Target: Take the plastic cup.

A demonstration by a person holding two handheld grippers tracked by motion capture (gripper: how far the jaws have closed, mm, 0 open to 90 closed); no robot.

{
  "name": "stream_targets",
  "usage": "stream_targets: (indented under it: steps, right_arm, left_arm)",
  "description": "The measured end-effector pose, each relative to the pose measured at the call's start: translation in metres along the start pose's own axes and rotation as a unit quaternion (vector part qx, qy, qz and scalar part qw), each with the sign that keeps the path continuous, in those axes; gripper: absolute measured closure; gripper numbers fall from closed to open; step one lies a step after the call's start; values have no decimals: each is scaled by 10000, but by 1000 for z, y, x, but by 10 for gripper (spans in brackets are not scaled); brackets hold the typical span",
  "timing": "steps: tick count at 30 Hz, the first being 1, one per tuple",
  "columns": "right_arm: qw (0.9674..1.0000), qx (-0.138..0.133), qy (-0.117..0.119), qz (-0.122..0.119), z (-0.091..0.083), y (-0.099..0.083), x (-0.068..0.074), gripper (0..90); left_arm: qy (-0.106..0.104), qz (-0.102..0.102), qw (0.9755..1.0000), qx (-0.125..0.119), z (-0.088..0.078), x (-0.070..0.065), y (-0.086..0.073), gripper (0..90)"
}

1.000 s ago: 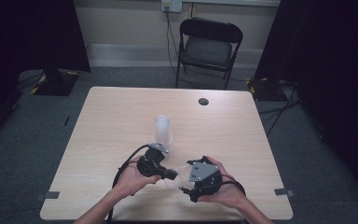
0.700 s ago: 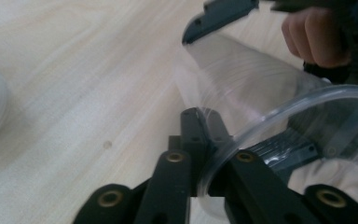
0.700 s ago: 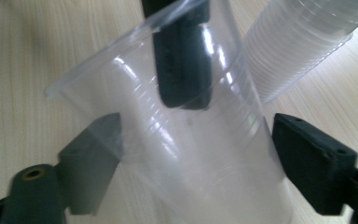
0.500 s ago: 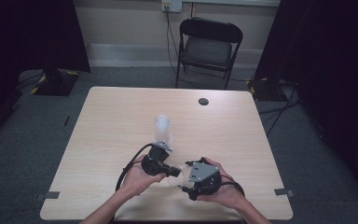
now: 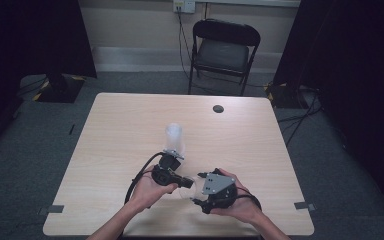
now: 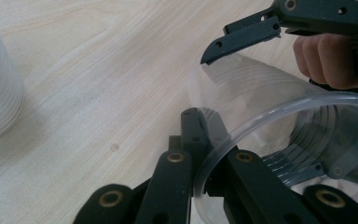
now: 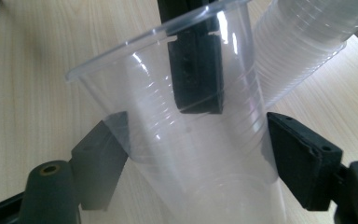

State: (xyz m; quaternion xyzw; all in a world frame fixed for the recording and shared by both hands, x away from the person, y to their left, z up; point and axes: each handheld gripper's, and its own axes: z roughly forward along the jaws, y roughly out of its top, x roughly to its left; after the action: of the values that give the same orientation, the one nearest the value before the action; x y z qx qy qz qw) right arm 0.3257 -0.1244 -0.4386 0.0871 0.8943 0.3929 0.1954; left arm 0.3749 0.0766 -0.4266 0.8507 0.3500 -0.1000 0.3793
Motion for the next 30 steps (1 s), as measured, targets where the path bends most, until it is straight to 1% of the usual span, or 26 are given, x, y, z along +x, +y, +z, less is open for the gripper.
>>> stream_targets:
  steps: [1, 2, 4, 5, 6, 8, 9, 10, 11, 13, 16, 17, 18, 19, 21, 22, 27, 30]
  right_arm:
    - [10000, -10, 19, 11, 0, 1, 0, 219]
    - [10000, -33, 25, -7, 1, 2, 1, 214]
    - [9999, -24, 32, -97, 2, 4, 4, 213]
    - [9999, -6, 19, -170, 3, 5, 5, 214]
    - [9998, -49, -19, -171, 3, 7, 7, 215]
    - [9997, -83, -18, -230, 2, 9, 8, 213]
    - [9996, -95, -49, -274, 2, 10, 9, 214]
    - [9996, -105, -73, -266, 2, 11, 10, 214]
    - [9995, -119, -127, -275, 1, 11, 10, 215]
    - [9994, -166, -158, -276, 1, 11, 10, 215]
    - [9993, -203, -164, -275, 0, 11, 10, 225]
    - [9992, -216, -159, -285, 0, 12, 10, 234]
    - [9992, -206, -151, -314, 0, 12, 11, 241]
    - [9992, -209, -125, -331, 1, 12, 12, 263]
    - [9990, -205, -132, -362, 1, 12, 13, 269]
    - [9991, -217, -124, -338, 1, 11, 12, 275]
    - [9992, -220, -123, -295, 0, 11, 12, 280]
    - [9992, -245, -128, -271, -1, 11, 12, 292]
  left_arm:
    - [27, -28, 10000, 30, 1, 0, 0, 899]
    - [-45, -14, 10000, 64, 3, 0, 1, 899]
    - [-33, -6, 10000, 85, 6, -2, 3, 897]
    - [27, 58, 9999, 133, 7, -3, 4, 897]
    - [49, 44, 9998, 170, 8, -5, 6, 898]
    - [75, 98, 9997, 232, 9, -6, 8, 896]
    - [26, 64, 9997, 219, 10, -7, 9, 896]
    - [104, 98, 9996, 234, 9, -7, 10, 894]
    - [90, 69, 9997, 219, 10, -8, 11, 893]
    - [148, 55, 9995, 280, 11, -7, 11, 893]
    - [93, 4, 9994, 336, 13, -6, 12, 891]
    - [83, 43, 9992, 377, 14, -5, 12, 891]
    - [89, 21, 9993, 371, 15, -6, 12, 889]
    - [93, 24, 9990, 428, 16, -6, 13, 887]
    - [110, -19, 9992, 395, 16, -7, 13, 887]
    - [105, -37, 9992, 395, 16, -7, 13, 888]
    - [131, -57, 9989, 453, 16, -6, 14, 886]
    - [110, -20, 9992, 380, 16, -6, 13, 877]
